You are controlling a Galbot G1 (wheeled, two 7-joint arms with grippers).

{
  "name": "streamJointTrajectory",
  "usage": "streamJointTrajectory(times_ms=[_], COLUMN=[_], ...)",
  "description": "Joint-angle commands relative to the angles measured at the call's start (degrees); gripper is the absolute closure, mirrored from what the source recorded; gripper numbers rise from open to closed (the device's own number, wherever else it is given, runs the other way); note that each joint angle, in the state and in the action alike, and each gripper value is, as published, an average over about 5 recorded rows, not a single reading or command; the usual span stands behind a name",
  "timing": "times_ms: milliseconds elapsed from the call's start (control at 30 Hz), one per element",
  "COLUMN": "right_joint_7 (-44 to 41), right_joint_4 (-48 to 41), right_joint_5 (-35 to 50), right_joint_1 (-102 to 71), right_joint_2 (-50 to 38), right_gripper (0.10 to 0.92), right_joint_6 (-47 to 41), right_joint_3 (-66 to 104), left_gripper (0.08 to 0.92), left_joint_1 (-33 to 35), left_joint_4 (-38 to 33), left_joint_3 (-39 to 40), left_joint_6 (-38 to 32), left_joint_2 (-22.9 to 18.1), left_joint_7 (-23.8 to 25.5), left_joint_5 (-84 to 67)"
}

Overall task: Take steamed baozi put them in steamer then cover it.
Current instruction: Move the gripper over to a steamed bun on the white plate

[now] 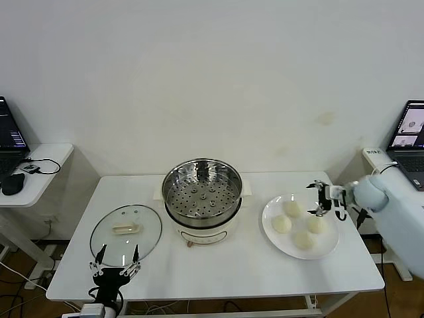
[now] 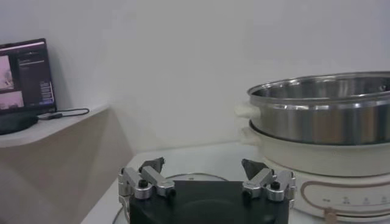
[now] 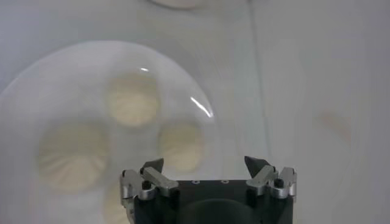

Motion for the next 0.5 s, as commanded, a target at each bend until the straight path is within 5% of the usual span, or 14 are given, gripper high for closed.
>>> streamJointTrajectory(times_ms=[33, 500], right_joint_7=[-3.5, 0.5], right_joint_4=[-9.8, -16.0], right_joint_5=[-1.0, -1.2], right_joint_1=[8.6, 7.9], right_joint_2=[4.9, 11.4], right_gripper=[0.203, 0.203], right_joint_6=[1.0, 0.1], right_joint_3=[-12.3, -10.6], left_gripper=[0.177, 0.177], left_joint_1=[0.0, 0.2], left_joint_4=[0.1, 0.5], left_joint_3=[-0.3, -0.7], left_joint_6=[-0.4, -1.5], left_joint_2=[0.1, 0.3], left_joint_7=[0.0, 0.0], left_joint_5=[0.3, 0.7])
